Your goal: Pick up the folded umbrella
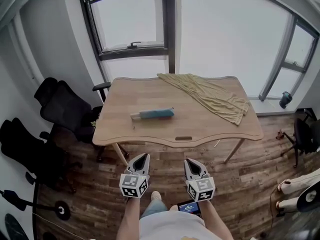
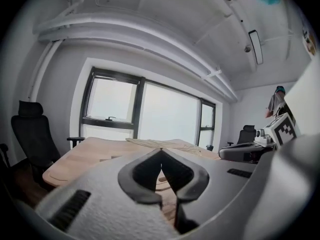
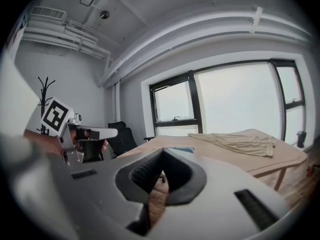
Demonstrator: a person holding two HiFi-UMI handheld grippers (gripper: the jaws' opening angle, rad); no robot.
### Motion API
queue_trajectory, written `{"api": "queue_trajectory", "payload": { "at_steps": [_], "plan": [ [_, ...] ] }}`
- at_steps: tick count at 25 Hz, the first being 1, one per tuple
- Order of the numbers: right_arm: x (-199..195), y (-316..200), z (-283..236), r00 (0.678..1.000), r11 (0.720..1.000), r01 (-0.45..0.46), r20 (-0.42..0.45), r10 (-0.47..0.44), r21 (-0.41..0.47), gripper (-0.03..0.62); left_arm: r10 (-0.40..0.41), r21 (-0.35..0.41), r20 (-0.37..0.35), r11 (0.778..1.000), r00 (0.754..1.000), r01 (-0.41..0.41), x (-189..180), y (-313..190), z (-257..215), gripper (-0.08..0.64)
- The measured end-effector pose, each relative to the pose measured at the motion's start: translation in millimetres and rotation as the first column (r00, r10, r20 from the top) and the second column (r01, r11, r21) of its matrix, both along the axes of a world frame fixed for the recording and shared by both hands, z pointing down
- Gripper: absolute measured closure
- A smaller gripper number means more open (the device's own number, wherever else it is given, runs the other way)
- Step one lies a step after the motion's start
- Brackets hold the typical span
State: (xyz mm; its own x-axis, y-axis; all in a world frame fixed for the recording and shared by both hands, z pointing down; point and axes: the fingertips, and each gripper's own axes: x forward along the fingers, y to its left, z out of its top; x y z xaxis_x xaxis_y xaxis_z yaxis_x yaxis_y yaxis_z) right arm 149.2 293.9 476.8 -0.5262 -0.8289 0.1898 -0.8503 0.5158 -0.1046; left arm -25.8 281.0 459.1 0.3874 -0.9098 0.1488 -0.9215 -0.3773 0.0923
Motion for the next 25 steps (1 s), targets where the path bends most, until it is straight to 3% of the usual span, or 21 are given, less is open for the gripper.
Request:
{"api": "queue_trajectory", "payload": {
  "at_steps": [9,25],
  "plan": [
    [-25,-53,13,0.999,0.999,0.033,-0.008,-0.033,-0.025,0.583,-0.066,-0.016,-0.010,0.998,0.998,0.066,-36,-48,17,0.540],
    [-71,-283,37,0.998,0.994,-0.048,-0.039,0.044,-0.103,0.583,-0.032,-0.078,-0.005,0.996,0.999,0.032,-96,-294,42,0.540]
  ]
}}
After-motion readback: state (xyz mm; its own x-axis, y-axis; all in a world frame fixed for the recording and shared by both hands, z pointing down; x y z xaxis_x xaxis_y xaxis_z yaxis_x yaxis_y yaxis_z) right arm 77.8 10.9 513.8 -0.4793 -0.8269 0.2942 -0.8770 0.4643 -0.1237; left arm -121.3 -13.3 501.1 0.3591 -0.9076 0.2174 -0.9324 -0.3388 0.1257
